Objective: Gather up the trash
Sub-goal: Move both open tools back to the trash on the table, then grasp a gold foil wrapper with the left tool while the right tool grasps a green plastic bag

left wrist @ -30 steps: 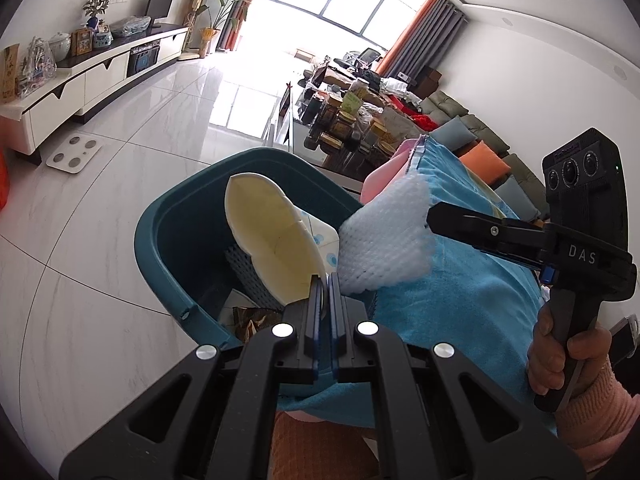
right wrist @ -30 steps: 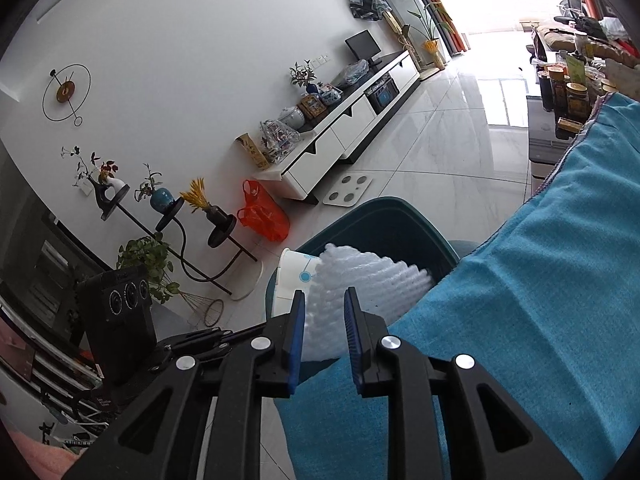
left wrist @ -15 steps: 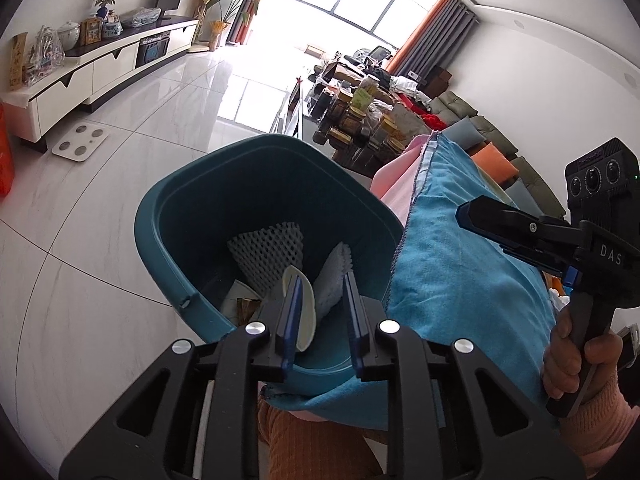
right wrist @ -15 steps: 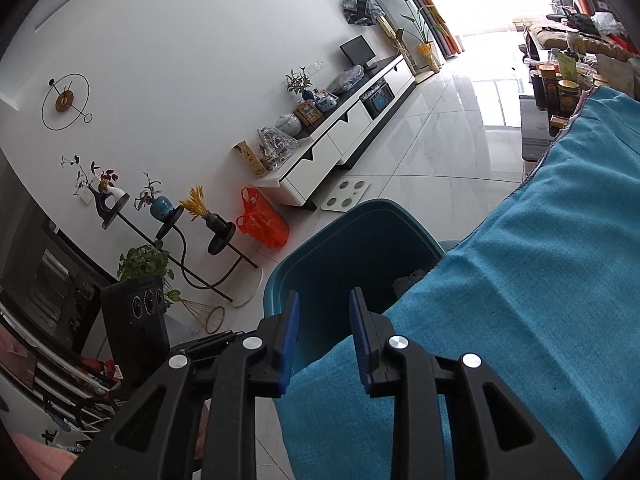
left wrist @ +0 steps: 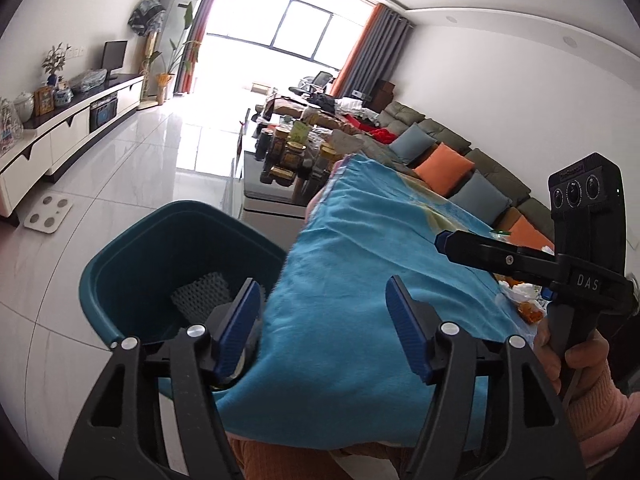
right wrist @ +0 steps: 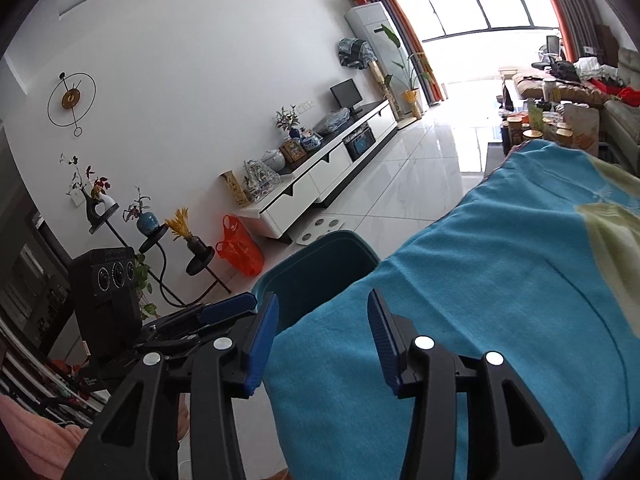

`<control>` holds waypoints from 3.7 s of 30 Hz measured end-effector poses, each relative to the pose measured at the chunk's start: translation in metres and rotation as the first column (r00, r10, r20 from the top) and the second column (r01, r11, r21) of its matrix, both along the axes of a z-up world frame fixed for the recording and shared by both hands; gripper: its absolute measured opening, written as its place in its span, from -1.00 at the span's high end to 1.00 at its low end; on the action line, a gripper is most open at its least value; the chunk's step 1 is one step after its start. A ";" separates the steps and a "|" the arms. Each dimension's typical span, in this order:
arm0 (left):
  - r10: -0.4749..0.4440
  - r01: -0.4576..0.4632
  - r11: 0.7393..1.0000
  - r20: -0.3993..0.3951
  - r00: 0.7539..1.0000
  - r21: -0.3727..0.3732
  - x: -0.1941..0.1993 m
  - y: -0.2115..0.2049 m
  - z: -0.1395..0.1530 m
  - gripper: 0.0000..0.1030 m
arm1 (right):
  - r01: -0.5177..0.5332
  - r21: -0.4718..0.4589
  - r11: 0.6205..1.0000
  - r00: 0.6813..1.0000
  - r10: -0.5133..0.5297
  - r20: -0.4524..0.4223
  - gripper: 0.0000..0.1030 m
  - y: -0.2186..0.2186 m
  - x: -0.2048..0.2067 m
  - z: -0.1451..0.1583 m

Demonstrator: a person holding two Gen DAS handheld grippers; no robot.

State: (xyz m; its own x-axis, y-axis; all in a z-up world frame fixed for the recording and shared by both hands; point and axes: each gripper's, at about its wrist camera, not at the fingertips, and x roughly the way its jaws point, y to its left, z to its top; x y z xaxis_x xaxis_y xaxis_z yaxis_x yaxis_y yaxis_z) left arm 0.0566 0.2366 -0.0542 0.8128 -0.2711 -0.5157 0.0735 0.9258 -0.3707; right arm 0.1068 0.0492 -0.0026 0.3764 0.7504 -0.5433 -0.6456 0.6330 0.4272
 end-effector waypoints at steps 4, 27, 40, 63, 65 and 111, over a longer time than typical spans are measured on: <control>-0.098 0.098 0.995 0.009 0.995 0.009 0.013 -0.038 0.004 -0.30 | 0.076 -0.005 0.997 0.997 -0.076 0.019 0.09 -0.044 -0.005 0.004; -0.502 0.504 0.860 -0.046 0.864 0.073 0.058 -0.243 0.000 -0.30 | 0.563 0.009 0.827 0.823 -0.561 0.083 0.08 -0.272 -0.033 0.012; -0.494 0.502 0.859 -0.094 0.864 0.101 0.119 -0.278 0.008 -0.30 | 0.624 -0.092 0.776 0.781 -0.625 0.022 0.07 -0.332 0.044 -0.006; -0.539 0.575 0.811 -0.243 0.806 0.106 0.221 -0.323 -0.010 -0.16 | 0.585 -0.148 0.798 0.780 -0.603 -0.169 0.23 -0.342 0.121 -0.053; -0.544 0.580 0.810 -0.256 0.799 0.090 0.224 -0.323 -0.014 -0.03 | 0.579 -0.150 0.801 0.783 -0.598 -0.172 0.52 -0.342 0.122 -0.054; -0.585 0.607 0.794 -0.225 0.779 0.036 0.214 -0.331 -0.010 0.85 | 0.506 -0.219 0.834 0.861 -0.505 0.066 0.89 -0.301 0.109 -0.010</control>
